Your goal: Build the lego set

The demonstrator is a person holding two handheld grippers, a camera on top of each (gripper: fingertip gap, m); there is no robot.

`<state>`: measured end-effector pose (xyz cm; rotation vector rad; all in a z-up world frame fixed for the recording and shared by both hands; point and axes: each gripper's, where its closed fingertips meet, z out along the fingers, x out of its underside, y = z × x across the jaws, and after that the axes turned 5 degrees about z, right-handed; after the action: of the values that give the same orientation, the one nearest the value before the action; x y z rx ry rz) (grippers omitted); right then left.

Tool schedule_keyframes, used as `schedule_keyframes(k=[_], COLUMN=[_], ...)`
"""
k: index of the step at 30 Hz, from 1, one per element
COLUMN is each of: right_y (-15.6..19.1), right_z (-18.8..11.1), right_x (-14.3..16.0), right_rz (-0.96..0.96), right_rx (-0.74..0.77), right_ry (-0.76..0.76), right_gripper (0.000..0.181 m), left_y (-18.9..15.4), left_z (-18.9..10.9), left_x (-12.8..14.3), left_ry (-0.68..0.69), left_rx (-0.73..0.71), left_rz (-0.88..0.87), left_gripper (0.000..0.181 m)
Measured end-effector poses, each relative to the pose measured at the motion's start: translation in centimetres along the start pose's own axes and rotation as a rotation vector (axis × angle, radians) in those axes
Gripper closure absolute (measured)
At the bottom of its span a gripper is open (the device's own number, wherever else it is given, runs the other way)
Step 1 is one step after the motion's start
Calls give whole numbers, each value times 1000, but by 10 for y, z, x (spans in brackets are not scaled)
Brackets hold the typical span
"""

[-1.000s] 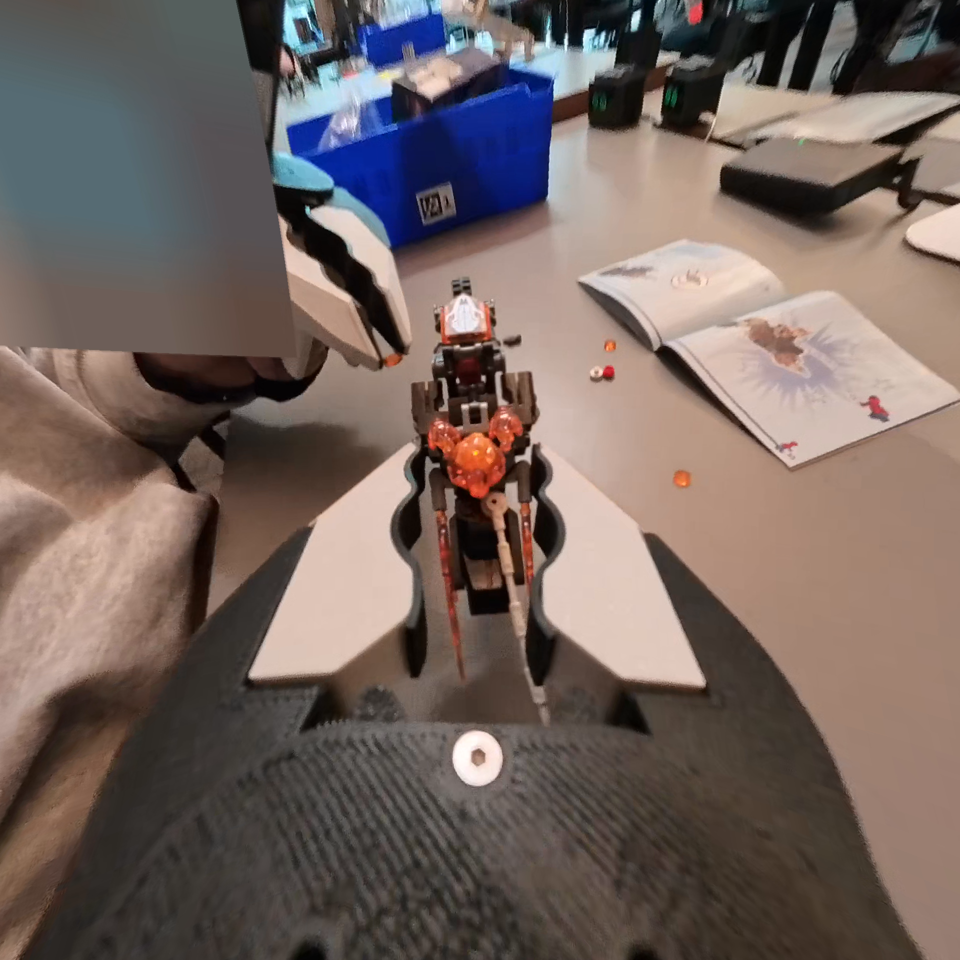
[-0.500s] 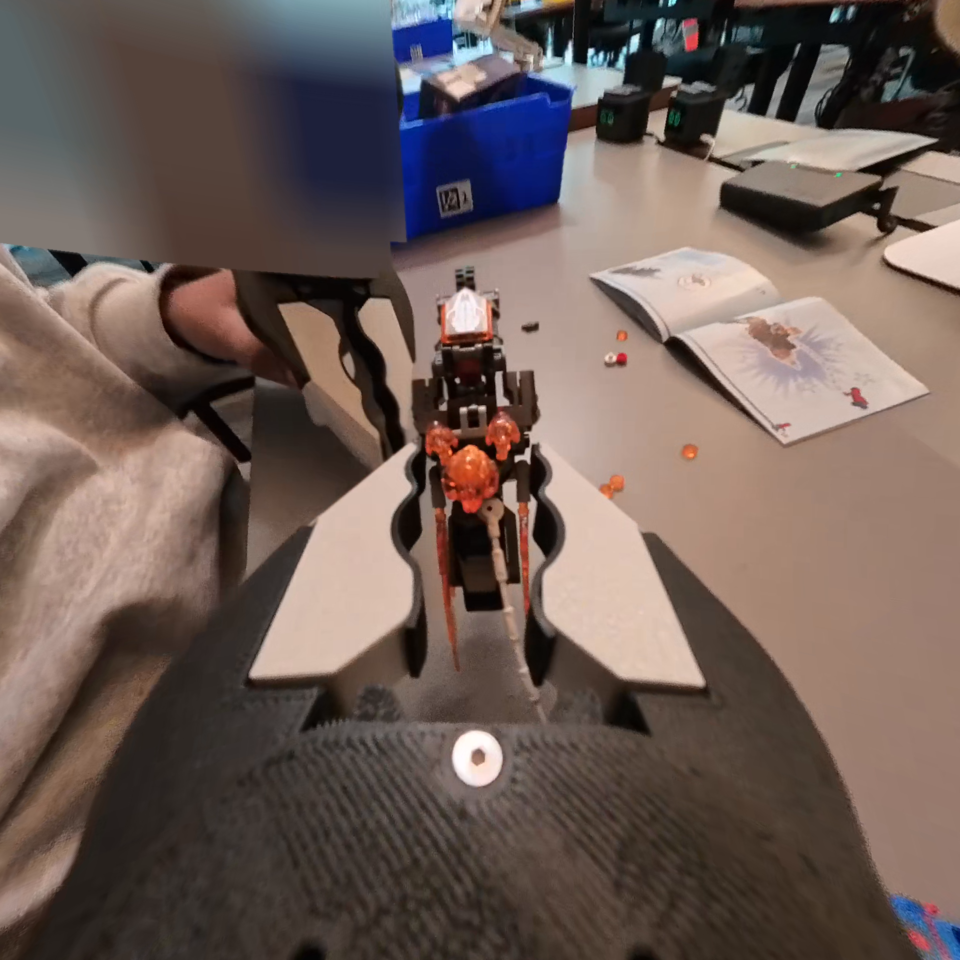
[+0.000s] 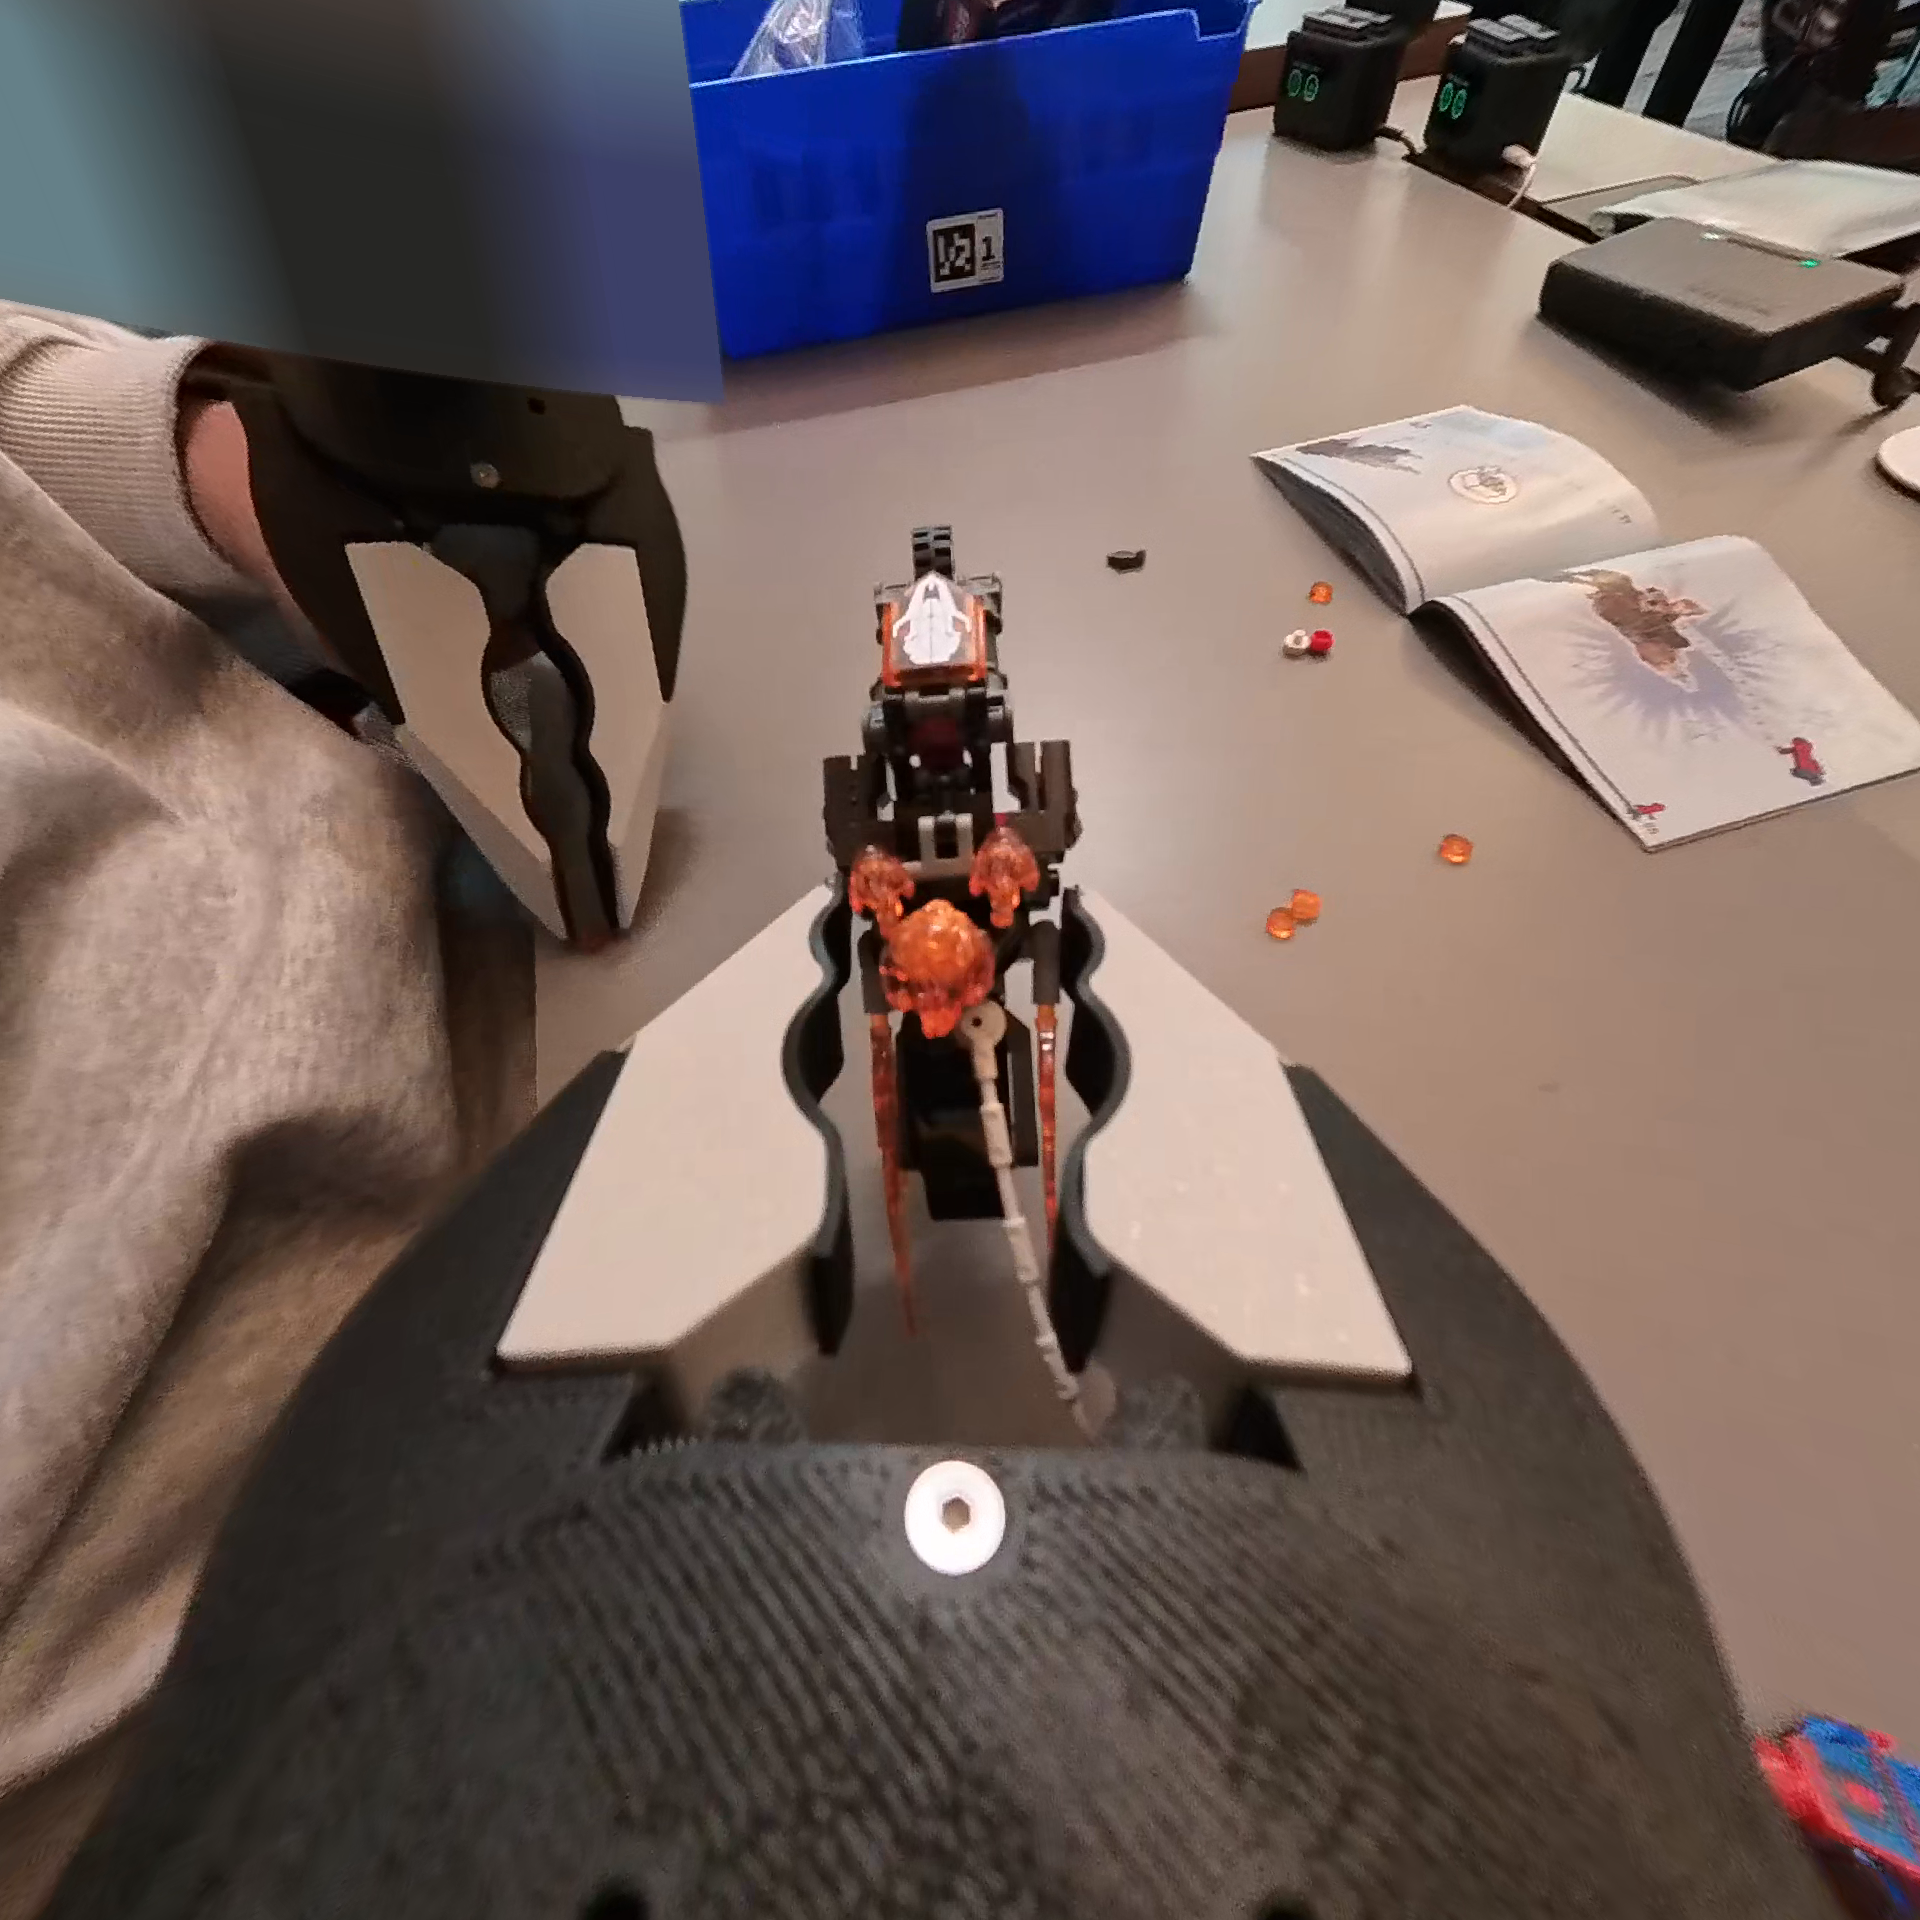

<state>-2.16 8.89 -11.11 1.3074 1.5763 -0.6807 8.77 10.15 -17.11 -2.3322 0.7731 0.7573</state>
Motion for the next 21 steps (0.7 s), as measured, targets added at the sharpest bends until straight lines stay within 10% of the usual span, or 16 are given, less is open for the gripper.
schedule_keyframes(k=[21], right_y=[16], right_z=[-21], right_x=[12], right_rz=[0], right_rx=[31], right_ry=[4], right_gripper=[143], left_y=[-3], left_z=[4], left_x=[-2], left_ry=[-101], left_rx=[-169], left_rz=[7], left_gripper=[178])
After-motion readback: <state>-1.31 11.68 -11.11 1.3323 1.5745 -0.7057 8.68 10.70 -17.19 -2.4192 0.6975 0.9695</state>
